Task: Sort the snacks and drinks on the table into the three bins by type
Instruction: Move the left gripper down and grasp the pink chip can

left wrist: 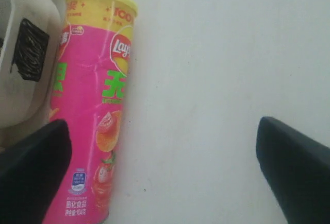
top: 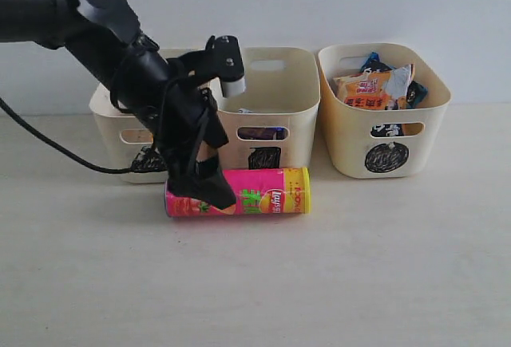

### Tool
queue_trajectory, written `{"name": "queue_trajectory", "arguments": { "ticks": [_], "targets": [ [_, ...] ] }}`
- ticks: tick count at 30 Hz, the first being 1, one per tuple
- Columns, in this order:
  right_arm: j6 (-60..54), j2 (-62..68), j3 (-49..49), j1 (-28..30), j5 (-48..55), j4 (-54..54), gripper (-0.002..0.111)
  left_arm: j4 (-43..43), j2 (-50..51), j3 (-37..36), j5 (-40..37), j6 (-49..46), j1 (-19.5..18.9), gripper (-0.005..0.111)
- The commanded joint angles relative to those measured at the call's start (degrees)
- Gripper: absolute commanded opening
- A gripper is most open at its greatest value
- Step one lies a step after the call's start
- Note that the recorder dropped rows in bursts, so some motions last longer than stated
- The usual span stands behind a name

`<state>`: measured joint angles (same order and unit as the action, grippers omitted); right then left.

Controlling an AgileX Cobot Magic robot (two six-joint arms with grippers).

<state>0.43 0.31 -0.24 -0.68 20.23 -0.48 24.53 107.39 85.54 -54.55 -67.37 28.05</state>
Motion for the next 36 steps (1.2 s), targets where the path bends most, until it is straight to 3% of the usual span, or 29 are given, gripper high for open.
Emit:
{"name": "queue_trajectory", "arguments": {
  "ticks": [1,9,17,28,36],
  "targets": [
    [-0.1,-0.3,0.2,0.1,-0.7,0.0,0.0,-4.6,1.6,-0.2,3.3,2.9,1.5,0.088],
    [-0.1,-0.3,0.2,0.1,-0.7,0.0,0.0,-14.3,5.0,-0.2,7.2,9.6,3.8,0.088],
    [-0.1,-0.3,0.2,0.1,-0.7,0.0,0.0,-14.8,6.9,-0.2,11.5,13.1,4.5,0.088],
    [-0.1,-0.3,0.2,0.1,-0.7,0.0,0.0,-19.4,10.1,-0.2,15.5,10.8,4.5,0.097],
    [-0.1,-0.3,0.2,0.1,-0.7,0.0,0.0,-19.4,11.6,-0.2,19.2,10.8,4.5,0.097]
  ]
}}
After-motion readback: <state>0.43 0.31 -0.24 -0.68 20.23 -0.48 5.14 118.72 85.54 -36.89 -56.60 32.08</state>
